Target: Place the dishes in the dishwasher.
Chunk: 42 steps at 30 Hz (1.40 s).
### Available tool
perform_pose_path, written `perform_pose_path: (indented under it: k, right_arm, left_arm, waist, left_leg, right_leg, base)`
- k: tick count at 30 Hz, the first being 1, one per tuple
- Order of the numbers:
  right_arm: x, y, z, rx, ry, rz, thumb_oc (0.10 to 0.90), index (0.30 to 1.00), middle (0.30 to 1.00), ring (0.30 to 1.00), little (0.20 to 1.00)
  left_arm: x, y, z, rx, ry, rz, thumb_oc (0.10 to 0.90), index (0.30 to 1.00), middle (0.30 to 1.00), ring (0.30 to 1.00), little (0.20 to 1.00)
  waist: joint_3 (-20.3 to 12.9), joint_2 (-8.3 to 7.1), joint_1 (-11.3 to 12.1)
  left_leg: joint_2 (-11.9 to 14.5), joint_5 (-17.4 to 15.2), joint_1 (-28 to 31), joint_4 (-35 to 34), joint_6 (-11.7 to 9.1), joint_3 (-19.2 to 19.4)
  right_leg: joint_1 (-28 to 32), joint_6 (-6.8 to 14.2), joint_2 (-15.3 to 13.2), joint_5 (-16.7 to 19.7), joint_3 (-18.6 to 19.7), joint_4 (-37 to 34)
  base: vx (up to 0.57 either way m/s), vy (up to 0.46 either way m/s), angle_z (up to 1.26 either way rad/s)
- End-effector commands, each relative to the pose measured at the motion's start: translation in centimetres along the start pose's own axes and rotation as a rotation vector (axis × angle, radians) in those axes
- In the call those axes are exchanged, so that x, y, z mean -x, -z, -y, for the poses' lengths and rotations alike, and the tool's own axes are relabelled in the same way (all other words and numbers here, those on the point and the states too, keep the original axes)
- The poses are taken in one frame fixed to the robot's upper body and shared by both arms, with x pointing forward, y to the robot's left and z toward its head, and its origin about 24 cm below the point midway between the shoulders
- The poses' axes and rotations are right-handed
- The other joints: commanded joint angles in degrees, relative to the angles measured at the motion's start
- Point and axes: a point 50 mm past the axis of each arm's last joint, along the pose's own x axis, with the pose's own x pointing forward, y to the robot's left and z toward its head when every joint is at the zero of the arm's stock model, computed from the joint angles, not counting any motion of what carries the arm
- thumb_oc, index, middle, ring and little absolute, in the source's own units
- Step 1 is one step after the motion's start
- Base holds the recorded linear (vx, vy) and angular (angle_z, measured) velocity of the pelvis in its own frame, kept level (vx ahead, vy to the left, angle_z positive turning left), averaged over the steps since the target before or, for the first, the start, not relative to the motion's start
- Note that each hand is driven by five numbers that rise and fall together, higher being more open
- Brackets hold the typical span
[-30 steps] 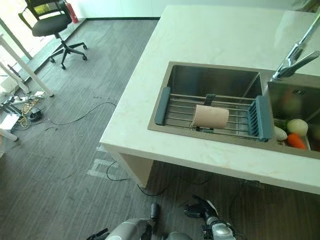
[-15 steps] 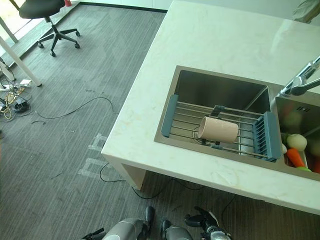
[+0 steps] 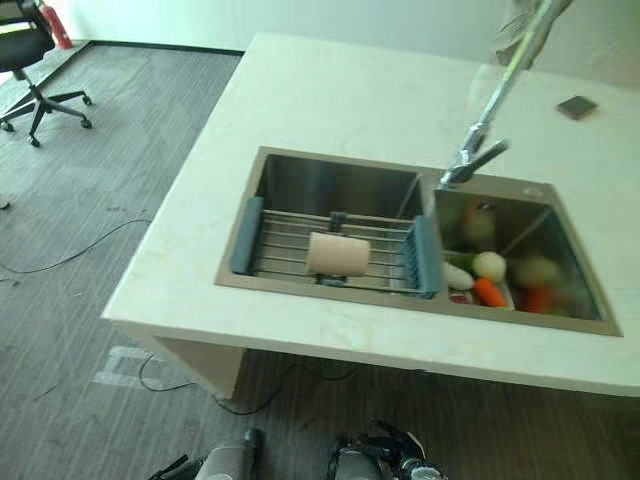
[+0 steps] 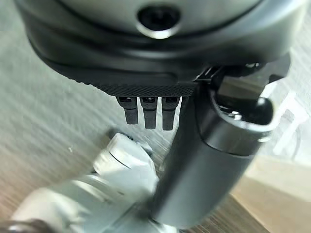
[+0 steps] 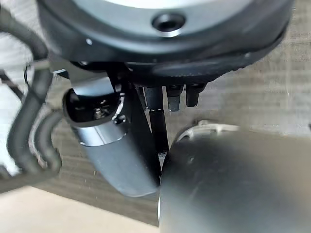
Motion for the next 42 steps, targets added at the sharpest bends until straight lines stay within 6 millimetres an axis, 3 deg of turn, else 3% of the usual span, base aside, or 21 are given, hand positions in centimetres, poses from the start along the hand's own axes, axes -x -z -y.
perform_pose_path:
  k: [1,4,11,17,18,22,23,24,25,27,28,29,31,34,40,42]
  right_arm:
    - [0.3,-1.8,3.7,-0.015,0.099,0.050,0.800,0.900,0.900,0.900,0.900]
    - [0.6,-1.5,4.4,-0.041,0.116,0.044,0.800,0.900,0.900,0.900,0.900]
    - [1.0,0.8,4.3,-0.078,0.110,-0.022,0.800,0.900,0.900,0.900,0.900]
    - [1.5,1.7,5.1,-0.108,0.128,-0.043,0.800,0.900,0.900,0.900,0.900]
    - [1.6,1.9,5.4,-0.111,0.136,-0.047,0.800,0.900,0.900,0.900,0.900]
    - [1.8,1.9,6.0,-0.115,0.145,-0.039,0.800,0.900,0.900,0.900,0.900]
    - [1.9,2.0,6.1,-0.128,0.147,-0.033,0.800,0.900,0.900,0.900,0.900]
    - [1.9,2.0,6.1,-0.129,0.146,-0.033,0.800,0.900,0.900,0.900,0.900]
    - [1.9,2.0,6.1,-0.134,0.148,-0.035,0.800,0.900,0.900,0.900,0.900]
    - [1.9,2.0,6.0,-0.140,0.153,-0.038,0.800,0.900,0.900,0.900,0.900]
    - [1.9,2.1,6.0,-0.143,0.157,-0.046,0.800,0.900,0.900,0.900,0.900]
    - [1.9,2.2,6.0,-0.142,0.159,-0.053,0.800,0.900,0.900,0.900,0.900]
    - [1.9,2.4,6.0,-0.138,0.160,-0.064,0.800,0.900,0.900,0.900,0.900]
    - [2.0,2.8,5.9,-0.143,0.161,-0.081,0.800,0.900,0.900,0.900,0.900]
    - [1.9,2.5,6.0,-0.136,0.149,-0.095,0.800,0.900,0.900,0.900,0.900]
    - [1.9,2.5,6.1,-0.141,0.145,-0.098,0.800,0.900,0.900,0.900,0.900]
  left_arm:
    - [-0.6,-1.6,5.2,-0.051,0.177,0.076,0.800,0.900,0.900,0.900,0.900]
    - [-0.6,-2.9,6.1,-0.113,0.186,0.122,0.800,0.900,0.900,0.900,0.900]
    - [-0.5,-4.2,5.7,0.006,0.161,0.231,0.800,0.900,0.900,0.900,0.900]
    - [0.8,-8.7,3.2,0.206,0.024,0.534,0.800,0.900,0.900,0.900,0.900]
    - [1.4,-10.3,2.2,0.244,-0.029,0.614,0.800,0.900,0.900,0.900,0.900]
    - [3.1,-12.9,-1.1,0.335,-0.208,0.762,0.800,0.900,0.900,0.900,0.900]
    - [4.6,-14.5,-4.3,0.373,-0.370,0.848,0.800,0.900,0.900,0.900,0.900]
    - [5.3,-15.1,-5.5,0.376,-0.428,0.880,0.800,0.900,0.900,0.900,0.900]
    - [8.8,-18.1,-10.2,0.359,-0.612,1.040,0.800,0.900,0.900,0.900,0.900]
    - [11.4,-20.1,-12.1,0.311,-0.700,1.159,0.800,0.900,0.900,0.900,0.900]
    - [15.4,-23.0,-13.8,0.252,-0.752,1.354,0.800,0.900,0.900,0.900,0.900]
    - [17.3,-24.3,-13.8,0.195,-0.744,1.478,0.800,0.900,0.900,0.900,0.900]
    - [21.4,-27.7,-12.8,0.047,-0.621,1.701,0.800,0.900,0.900,0.900,0.900]
    - [28.0,-32.9,-7.6,-0.195,-0.275,1.958,0.800,0.900,0.900,0.900,0.900]
    - [35.3,-36.3,3.1,-0.530,0.114,2.098,0.800,0.900,0.900,0.900,0.900]
    - [36.1,-36.6,5.8,-0.621,0.208,2.069,0.800,0.900,0.900,0.900,0.900]
  waist:
    - [1.6,1.96,-0.2]
    - [1.5,3.65,-1.6]
    - [-0.7,4.71,-2.7]
    - [-1.3,5.32,-2.0]
    - [-1.4,5.69,-1.5]
    - [-1.8,6.65,-0.1]
    - [-2.3,7.05,0.7]
    - [-2.4,7.15,0.9]
    - [-2.8,7.55,1.6]
    - [-3.1,7.73,1.9]
    - [-3.3,7.93,2.1]
    - [-3.5,7.87,2.3]
    - [-3.6,7.89,2.3]
    - [-4.4,7.76,2.5]
    - [-5.2,7.62,0.9]
    - [-5.4,7.53,0.3]
  left_leg:
    - [-1.7,-8.8,5.8,0.3,1.4,8.9]
    - [-1.4,-8.7,5.0,0.3,1.2,8.5]
    - [-1.4,-8.9,4.0,0.3,0.4,7.8]
    - [-1.8,-9.5,4.0,0.3,0.7,8.0]
    - [-2.2,-9.6,3.7,0.3,0.8,7.5]
    - [-2.9,-9.5,2.9,0.3,1.0,6.4]
    - [-3.2,-9.5,2.5,0.3,1.2,5.8]
    - [-3.2,-9.5,2.5,0.3,1.2,5.7]
    - [-3.1,-9.5,2.5,0.3,1.3,5.6]
    - [-3.0,-9.5,2.5,0.3,1.4,5.6]
    - [-2.8,-9.5,2.6,0.3,1.5,5.8]
    - [-2.8,-10.6,3.3,0.3,1.2,5.4]
    - [-2.6,-10.7,3.5,0.3,1.1,5.8]
    - [-2.5,-11.0,3.6,0.3,0.8,6.2]
    - [-1.7,-9.9,3.3,0.3,0.5,7.8]
    - [-1.5,-9.8,3.4,0.3,0.4,8.2]
  right_leg:
    - [5.7,4.3,-2.3,-4.7,-1.9,-5.3]
    - [5.7,3.9,-1.6,-4.3,-2.2,-5.3]
    - [5.6,3.9,-2.6,-4.4,-3.1,-5.3]
    - [6.5,4.2,-3.6,-5.1,-3.9,-5.3]
    - [6.5,4.3,-3.8,-5.2,-4.0,-5.3]
    - [6.5,4.4,-4.2,-5.7,-4.5,-5.3]
    - [6.5,4.5,-4.4,-6.1,-4.8,-5.3]
    - [6.5,4.5,-4.4,-6.2,-4.9,-5.3]
    - [6.8,4.5,-4.5,-6.5,-5.2,-5.3]
    - [6.9,4.5,-4.5,-6.6,-5.2,-5.3]
    - [7.0,4.4,-4.4,-6.7,-5.2,-5.3]
    - [7.7,4.8,-4.3,-7.7,-4.5,-5.3]
    - [7.9,4.9,-4.3,-7.7,-4.5,-5.3]
    - [8.0,5.2,-4.2,-7.9,-4.7,-5.3]
    - [7.3,5.5,-3.6,-6.6,-4.6,-5.3]
    - [7.1,5.7,-3.4,-6.3,-4.2,-5.3]
  base:
    - [-0.09,-0.063,0.45]
    - [-0.06,0.072,0.50]
    - [0.01,0.108,0.00]
    - [0.00,0.078,0.01]
    - [-0.02,0.074,0.15]
    - [-0.02,0.040,0.12]
    - [-0.01,0.012,0.14]
    - [0.01,-0.003,0.16]
    - [0.01,-0.010,0.15]
    - [0.01,-0.016,0.10]
    - [0.08,-0.037,0.07]
    - [0.07,-0.042,0.08]
    - [0.04,-0.037,0.03]
    - [0.01,-0.046,0.04]
    - [-0.01,-0.048,-0.01]
    - [-0.01,-0.058,-0.29]
